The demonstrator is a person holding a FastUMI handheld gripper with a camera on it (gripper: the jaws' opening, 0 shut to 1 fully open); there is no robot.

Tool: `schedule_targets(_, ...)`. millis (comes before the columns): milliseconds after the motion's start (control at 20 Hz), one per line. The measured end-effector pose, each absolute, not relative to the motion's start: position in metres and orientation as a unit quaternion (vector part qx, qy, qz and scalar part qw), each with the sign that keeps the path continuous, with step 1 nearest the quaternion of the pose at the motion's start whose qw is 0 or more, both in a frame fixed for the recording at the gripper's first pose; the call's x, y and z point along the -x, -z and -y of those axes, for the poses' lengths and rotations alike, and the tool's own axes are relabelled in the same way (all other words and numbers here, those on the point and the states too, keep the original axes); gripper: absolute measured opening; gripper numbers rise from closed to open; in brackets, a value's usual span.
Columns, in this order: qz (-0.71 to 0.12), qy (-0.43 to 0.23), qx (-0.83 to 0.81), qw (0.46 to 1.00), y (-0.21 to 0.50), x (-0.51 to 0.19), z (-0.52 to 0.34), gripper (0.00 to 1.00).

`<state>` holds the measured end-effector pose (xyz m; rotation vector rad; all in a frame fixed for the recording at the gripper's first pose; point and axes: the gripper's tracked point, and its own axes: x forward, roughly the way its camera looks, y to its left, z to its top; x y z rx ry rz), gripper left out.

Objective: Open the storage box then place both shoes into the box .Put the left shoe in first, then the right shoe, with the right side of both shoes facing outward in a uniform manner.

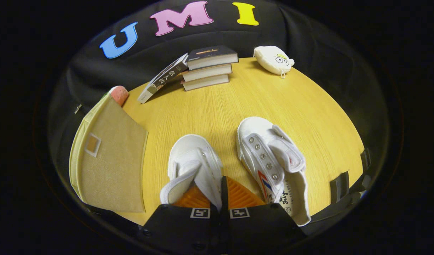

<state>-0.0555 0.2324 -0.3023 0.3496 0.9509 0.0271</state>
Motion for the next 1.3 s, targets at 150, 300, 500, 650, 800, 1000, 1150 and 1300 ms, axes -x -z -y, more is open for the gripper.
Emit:
schedule_targets(150, -0.439, -0.017, -0.177, 0.881, 0.271, 0.054, -0.229, 0.05)
schedule_targets(300, -0.424, -0.02, -0.201, 0.883, 0.227, 0.052, -0.233, 0.05)
schedule_targets(500, -0.407, -0.044, -0.216, 0.886, 0.159, 0.043, -0.26, 0.05)
schedule_targets(650, -0.429, -0.066, -0.244, 0.867, 0.128, 0.036, -0.308, 0.05)
schedule_targets(800, -0.447, -0.083, -0.278, 0.846, 0.111, 0.022, -0.367, 0.05)
schedule_targets(1000, -0.487, -0.081, -0.275, 0.825, 0.126, 0.01, -0.436, 0.05)
schedule_targets(1150, -0.517, -0.058, -0.269, 0.811, 0.154, 0.004, -0.471, 0.05)
schedule_targets(1300, -0.533, -0.03, -0.271, 0.801, 0.175, 0.001, -0.497, 0.05)
